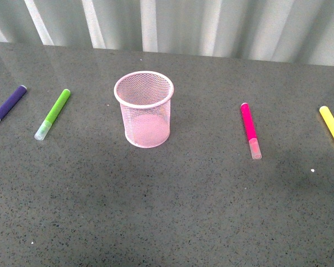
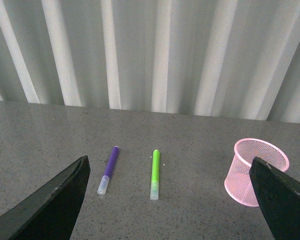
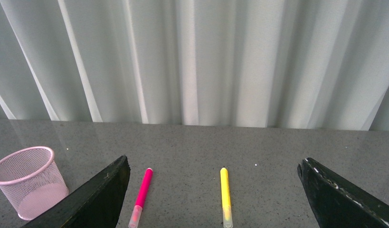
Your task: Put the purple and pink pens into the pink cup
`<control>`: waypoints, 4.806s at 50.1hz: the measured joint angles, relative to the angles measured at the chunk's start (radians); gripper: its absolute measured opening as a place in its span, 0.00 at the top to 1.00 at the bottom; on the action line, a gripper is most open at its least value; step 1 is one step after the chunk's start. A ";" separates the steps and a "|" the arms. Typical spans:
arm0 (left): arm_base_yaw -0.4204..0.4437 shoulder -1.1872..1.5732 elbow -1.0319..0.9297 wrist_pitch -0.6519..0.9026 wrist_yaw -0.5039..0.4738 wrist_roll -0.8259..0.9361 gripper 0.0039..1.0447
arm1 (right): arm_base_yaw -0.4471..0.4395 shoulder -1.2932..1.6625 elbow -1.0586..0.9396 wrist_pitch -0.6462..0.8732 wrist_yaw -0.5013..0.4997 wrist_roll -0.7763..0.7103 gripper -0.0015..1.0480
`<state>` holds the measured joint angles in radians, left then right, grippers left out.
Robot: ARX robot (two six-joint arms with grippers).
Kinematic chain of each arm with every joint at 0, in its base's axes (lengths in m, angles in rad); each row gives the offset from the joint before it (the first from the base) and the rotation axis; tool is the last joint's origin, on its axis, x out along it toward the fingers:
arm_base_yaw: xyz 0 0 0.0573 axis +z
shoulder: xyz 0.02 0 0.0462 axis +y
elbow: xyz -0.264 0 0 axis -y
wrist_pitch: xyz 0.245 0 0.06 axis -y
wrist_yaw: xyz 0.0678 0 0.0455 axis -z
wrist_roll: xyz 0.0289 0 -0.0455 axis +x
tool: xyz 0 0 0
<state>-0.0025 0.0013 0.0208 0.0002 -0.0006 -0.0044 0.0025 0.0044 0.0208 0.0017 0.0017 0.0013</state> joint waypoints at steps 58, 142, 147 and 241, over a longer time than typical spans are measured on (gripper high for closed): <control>0.000 0.000 0.000 0.000 0.000 0.000 0.06 | 0.000 0.000 0.000 0.000 0.000 0.000 0.07; 0.251 2.155 1.116 0.452 0.332 0.202 0.06 | 0.000 0.000 0.000 0.000 0.000 0.000 0.07; 0.249 2.184 1.129 0.437 0.354 0.249 0.06 | 0.000 0.000 0.000 0.000 0.000 0.000 0.07; 0.215 2.256 1.191 0.286 0.260 0.382 0.88 | 0.000 0.000 0.000 0.000 0.000 0.000 0.07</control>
<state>0.2123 2.2570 1.2118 0.2863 0.2592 0.3779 0.0025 0.0044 0.0208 0.0017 0.0017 0.0013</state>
